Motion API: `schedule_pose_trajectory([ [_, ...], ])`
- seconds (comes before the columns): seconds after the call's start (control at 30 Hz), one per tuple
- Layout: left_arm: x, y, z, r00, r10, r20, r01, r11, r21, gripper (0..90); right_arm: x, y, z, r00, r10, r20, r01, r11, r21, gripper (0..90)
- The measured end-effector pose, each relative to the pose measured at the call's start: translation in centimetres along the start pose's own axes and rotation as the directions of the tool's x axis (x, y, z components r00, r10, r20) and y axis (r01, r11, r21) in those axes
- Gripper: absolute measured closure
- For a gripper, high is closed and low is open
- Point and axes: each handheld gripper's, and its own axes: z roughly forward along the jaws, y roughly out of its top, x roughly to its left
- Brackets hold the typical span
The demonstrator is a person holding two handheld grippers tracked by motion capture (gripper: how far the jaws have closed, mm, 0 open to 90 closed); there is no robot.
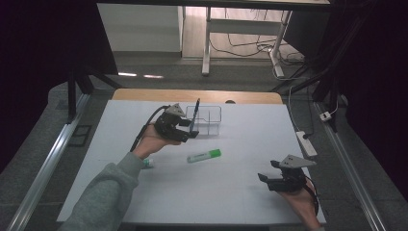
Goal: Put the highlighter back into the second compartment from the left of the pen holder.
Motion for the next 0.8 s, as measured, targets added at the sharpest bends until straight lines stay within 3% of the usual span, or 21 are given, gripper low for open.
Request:
schedule_pose_trajectory([
  [0.33,-1.5,0.6,2.9,0.9952,0.075,0.062,-0.081,0.9923,0.094,39.4,0.0,-0.1,0.1,1.0,0.001,0.001,-0.001,1.0,0.009,24.8],
  [0.63,-2.0,1.0,5.3,0.9926,0.085,0.087,-0.097,0.985,0.143,38.4,0.0,-0.1,0.1,1.0,0.001,-0.004,-0.001,1.0,0.009,24.8],
  [0.8,-2.1,1.1,6.4,0.9941,0.075,0.078,-0.087,0.9835,0.159,37.3,0.0,-0.1,0.1,1.0,0.0,0.0,0.0,1.0,0.012,24.7],
])
